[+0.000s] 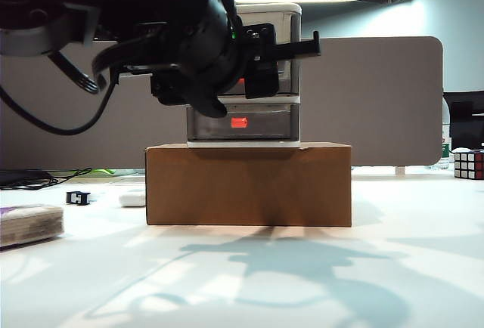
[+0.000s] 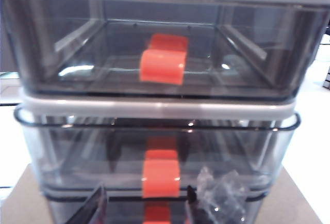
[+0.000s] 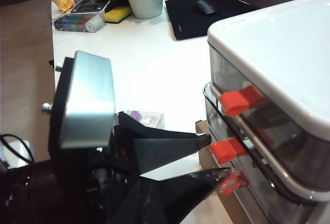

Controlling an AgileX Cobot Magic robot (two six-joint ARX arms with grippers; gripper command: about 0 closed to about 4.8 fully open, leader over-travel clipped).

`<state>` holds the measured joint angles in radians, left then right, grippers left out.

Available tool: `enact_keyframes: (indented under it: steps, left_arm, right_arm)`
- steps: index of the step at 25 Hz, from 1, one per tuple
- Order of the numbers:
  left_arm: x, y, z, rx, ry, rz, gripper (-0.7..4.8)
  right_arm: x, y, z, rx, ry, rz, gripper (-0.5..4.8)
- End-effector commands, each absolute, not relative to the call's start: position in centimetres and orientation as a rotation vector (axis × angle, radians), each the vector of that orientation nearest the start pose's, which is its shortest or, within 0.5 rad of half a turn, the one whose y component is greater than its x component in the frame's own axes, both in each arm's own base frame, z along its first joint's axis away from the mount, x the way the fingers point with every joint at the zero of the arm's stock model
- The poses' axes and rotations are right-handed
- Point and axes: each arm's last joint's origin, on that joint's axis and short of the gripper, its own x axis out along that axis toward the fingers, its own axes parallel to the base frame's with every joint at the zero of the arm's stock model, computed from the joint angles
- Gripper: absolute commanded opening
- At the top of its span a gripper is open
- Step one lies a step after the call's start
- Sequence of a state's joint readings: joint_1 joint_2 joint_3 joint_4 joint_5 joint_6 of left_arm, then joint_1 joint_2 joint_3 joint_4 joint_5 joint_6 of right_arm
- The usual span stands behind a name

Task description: Open the second layer of the drawer on the table, pick up a pack of napkins on the table and put it in, and finally close the drawer.

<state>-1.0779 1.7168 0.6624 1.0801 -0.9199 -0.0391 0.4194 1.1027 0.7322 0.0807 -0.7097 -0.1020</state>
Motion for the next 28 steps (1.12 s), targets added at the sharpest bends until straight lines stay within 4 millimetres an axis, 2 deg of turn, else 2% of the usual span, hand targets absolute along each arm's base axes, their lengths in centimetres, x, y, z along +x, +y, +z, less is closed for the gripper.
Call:
enact_keyframes:
  steps: [1,14,22,28]
  left_arm:
    - [17.3,-26.9,18.7,-0.082,-0.024,-0.184,1.87]
    - [17.3,-26.9,19.0,-0.094,-0.038,-0.182,1.83]
    - [18.5,-26.2,19.0,-0.094,-0.040,-0.179,1.79]
    - [18.6,-26.3,19.0,-0.092,-0.041,-0.224,1.77]
  right_arm:
    - [20.9,11.4,28.3,-0.058,0.228,1.136,-0.05]
    - [21.1,11.5,27.8,-0.069,0.250,1.138,-0.05]
    - [21.5,11.7,27.2,-0.070,0.277,1.139,-0.05]
    - [21.6,11.7,27.3,-0.075,0.264,1.128,-0.05]
